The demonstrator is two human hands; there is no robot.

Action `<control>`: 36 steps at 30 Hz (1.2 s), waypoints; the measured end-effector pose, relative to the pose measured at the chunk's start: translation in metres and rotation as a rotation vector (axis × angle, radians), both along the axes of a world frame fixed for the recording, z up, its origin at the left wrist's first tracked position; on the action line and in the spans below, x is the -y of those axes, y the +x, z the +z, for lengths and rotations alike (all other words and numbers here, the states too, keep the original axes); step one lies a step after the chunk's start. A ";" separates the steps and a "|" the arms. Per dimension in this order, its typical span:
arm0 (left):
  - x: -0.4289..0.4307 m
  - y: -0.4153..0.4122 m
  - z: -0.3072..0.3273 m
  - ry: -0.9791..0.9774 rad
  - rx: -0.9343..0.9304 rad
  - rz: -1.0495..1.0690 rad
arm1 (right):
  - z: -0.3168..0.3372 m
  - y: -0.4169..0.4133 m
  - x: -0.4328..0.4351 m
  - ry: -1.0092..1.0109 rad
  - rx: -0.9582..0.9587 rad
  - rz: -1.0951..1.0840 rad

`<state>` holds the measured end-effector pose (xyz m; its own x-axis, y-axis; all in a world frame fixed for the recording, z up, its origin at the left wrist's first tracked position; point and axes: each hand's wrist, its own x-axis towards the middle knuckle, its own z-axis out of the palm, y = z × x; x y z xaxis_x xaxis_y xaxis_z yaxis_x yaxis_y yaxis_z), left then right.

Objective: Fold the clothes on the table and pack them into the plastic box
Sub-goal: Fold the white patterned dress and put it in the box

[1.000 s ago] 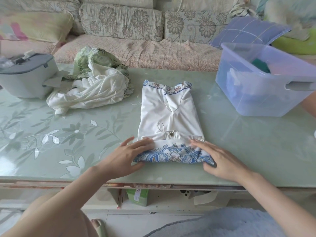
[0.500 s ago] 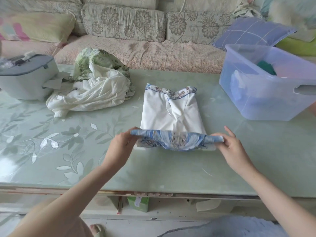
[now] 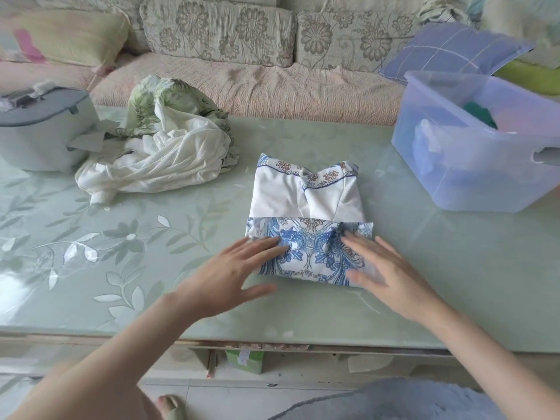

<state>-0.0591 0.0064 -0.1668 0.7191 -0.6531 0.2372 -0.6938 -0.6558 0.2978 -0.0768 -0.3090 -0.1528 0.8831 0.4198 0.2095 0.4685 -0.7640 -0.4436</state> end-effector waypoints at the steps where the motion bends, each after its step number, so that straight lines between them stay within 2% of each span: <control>1: -0.003 0.001 -0.005 0.068 -0.010 0.004 | -0.004 -0.001 0.002 -0.094 -0.053 0.060; 3: -0.008 0.007 -0.012 0.069 0.020 0.061 | -0.009 0.000 0.007 -0.215 -0.035 0.090; 5: -0.007 0.015 -0.012 0.030 0.092 0.069 | -0.011 0.005 0.011 -0.179 0.067 0.066; 8: -0.008 0.028 -0.011 0.020 0.136 0.060 | -0.009 0.014 0.016 -0.120 0.056 -0.008; 11: -0.008 0.038 -0.015 -0.016 0.112 0.070 | -0.012 0.018 0.017 -0.144 0.047 -0.006; 14: -0.008 0.043 -0.019 -0.146 0.087 0.092 | -0.013 0.022 0.018 -0.132 0.048 0.012; 18: -0.003 0.039 -0.010 -0.173 0.126 0.132 | -0.017 0.033 0.026 -0.115 0.187 -0.043; 20: -0.001 0.034 -0.001 -0.204 0.100 0.226 | -0.017 0.032 0.026 -0.005 0.202 -0.098; 25: 0.005 0.019 0.021 -0.303 0.041 0.373 | 0.010 0.011 0.008 0.575 -0.100 -0.172; 27: 0.011 0.016 0.029 -0.319 -0.102 0.457 | 0.016 0.015 0.005 0.709 -0.167 -0.190; 29: 0.013 0.022 0.029 -0.331 -0.290 0.581 | 0.017 0.026 0.000 0.593 -0.229 -0.310; 31: 0.011 0.024 0.025 -0.278 -0.329 0.678 | 0.014 0.036 -0.005 0.227 -0.190 -0.475; 32: 0.009 0.023 0.022 -0.211 -0.289 0.706 | 0.012 0.037 -0.007 0.062 -0.112 -0.521; 33: 0.006 0.021 0.019 -0.155 -0.223 0.703 | 0.011 0.037 -0.008 -0.018 -0.029 -0.517; 36: 0.003 0.011 0.011 -0.119 0.061 0.453 | 0.008 0.028 -0.004 0.057 0.089 -0.293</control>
